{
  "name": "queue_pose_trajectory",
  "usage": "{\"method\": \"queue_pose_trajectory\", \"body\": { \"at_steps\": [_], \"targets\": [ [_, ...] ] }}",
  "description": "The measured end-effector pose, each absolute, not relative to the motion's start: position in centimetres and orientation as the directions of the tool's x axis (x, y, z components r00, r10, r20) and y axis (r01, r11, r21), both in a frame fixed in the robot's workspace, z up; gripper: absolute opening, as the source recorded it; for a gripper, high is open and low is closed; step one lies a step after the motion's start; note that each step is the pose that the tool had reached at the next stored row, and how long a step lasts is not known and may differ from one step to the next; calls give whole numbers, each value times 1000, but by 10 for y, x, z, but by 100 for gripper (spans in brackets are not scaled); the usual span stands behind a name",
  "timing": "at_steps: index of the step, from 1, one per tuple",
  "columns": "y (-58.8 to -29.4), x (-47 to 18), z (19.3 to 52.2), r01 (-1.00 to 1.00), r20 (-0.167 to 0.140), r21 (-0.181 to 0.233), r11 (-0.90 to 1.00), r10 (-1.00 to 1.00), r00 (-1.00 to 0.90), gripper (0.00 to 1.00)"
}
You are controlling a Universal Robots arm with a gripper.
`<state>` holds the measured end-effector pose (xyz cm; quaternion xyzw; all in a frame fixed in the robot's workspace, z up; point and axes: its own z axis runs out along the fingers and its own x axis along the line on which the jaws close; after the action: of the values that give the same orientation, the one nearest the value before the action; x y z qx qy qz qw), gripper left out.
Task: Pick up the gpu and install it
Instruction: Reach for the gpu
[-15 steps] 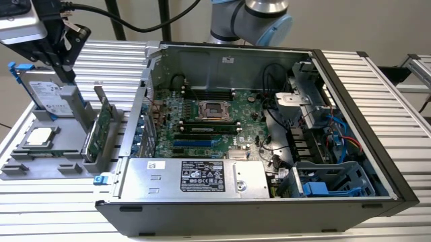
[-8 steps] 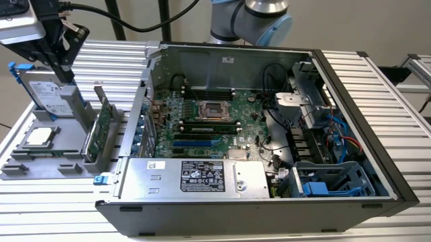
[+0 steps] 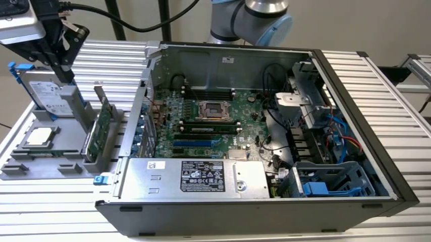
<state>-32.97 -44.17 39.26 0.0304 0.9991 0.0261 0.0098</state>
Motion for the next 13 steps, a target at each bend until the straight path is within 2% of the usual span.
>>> {"method": "queue_pose_trajectory", "body": {
  "at_steps": [4,5,13],
  "targets": [
    [-442,-330,393,60,-18,53,997,61,-998,0],
    [-442,-330,393,60,-18,53,997,61,-998,100],
    [-442,-330,393,59,-18,53,997,60,-998,100]
  ]
}}
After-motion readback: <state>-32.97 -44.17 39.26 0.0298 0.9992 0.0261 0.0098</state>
